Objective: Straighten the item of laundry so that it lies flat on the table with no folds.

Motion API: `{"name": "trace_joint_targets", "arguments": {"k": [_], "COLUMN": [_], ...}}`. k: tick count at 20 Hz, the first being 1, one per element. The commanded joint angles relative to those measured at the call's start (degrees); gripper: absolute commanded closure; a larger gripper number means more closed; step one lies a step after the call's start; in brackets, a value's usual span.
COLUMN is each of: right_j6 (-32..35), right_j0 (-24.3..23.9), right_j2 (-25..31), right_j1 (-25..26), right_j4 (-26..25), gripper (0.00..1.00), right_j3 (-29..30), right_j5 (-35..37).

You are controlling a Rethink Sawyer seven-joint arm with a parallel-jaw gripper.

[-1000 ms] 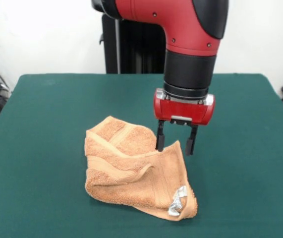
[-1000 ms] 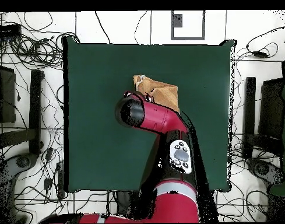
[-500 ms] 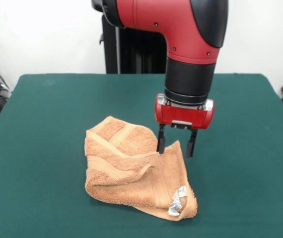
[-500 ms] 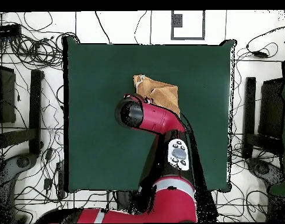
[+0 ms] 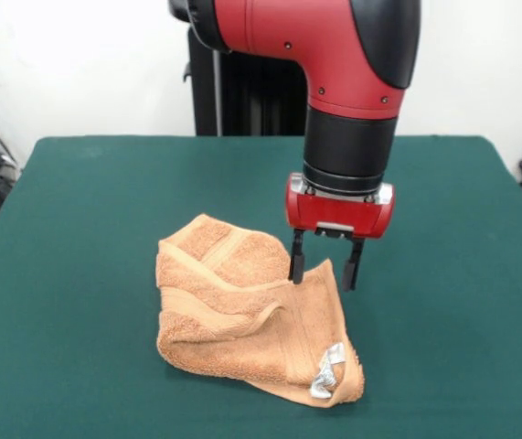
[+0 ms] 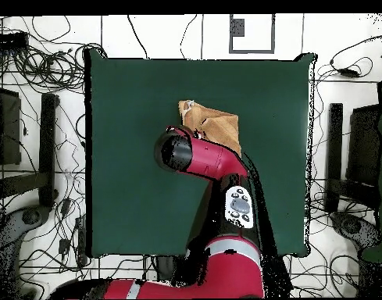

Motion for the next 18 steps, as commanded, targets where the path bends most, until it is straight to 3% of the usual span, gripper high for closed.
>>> {"name": "trace_joint_targets", "arguments": {"k": [1,18], "right_j6": [11.47,11.88], "right_j0": [2.22,2.81], "right_j2": [1.71,1.52], "right_j1": [-0.21,1.85], "right_j4": [1.85,2.34], "gripper": [0.00,0.00], "right_j3": [0.18,-0.80], "right_j5": [4.76,5.08]}}
